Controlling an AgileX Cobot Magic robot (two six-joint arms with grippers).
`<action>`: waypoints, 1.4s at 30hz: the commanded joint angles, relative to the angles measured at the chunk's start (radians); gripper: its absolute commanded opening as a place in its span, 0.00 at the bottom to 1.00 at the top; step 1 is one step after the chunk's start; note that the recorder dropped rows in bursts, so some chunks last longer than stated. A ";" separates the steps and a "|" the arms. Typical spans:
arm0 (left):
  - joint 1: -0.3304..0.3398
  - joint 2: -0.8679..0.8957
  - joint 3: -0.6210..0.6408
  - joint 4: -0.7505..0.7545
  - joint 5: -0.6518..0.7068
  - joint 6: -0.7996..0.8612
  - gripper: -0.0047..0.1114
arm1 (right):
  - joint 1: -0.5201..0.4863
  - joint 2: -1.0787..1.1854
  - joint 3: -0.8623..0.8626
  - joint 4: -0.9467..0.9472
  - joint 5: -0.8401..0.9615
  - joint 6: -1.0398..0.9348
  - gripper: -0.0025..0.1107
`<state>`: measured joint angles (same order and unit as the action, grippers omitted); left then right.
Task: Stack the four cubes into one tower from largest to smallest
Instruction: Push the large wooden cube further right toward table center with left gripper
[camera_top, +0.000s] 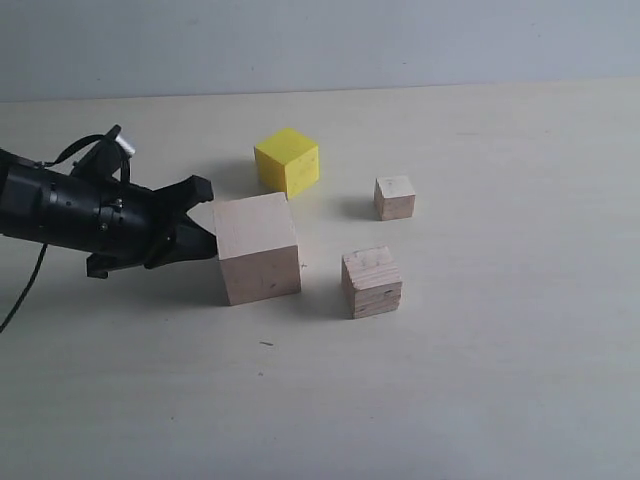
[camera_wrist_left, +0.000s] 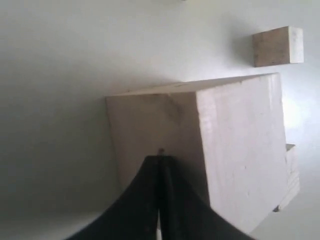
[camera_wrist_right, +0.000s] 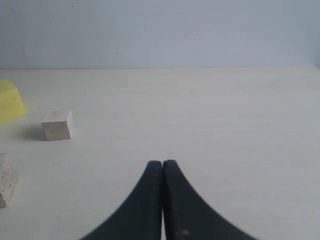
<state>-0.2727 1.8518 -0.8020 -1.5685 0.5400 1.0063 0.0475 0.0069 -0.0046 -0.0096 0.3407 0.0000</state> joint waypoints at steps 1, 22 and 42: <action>-0.008 0.038 -0.019 -0.021 0.045 0.016 0.04 | -0.006 -0.007 0.005 0.002 -0.015 0.000 0.02; -0.008 0.062 -0.093 -0.041 0.068 0.063 0.04 | -0.006 -0.007 0.005 0.002 -0.015 0.000 0.02; -0.008 0.063 -0.093 -0.041 0.076 0.086 0.04 | -0.006 -0.007 0.005 0.002 -0.015 0.000 0.02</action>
<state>-0.2727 1.9145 -0.8873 -1.6004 0.6005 1.0831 0.0475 0.0069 -0.0046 -0.0096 0.3407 0.0000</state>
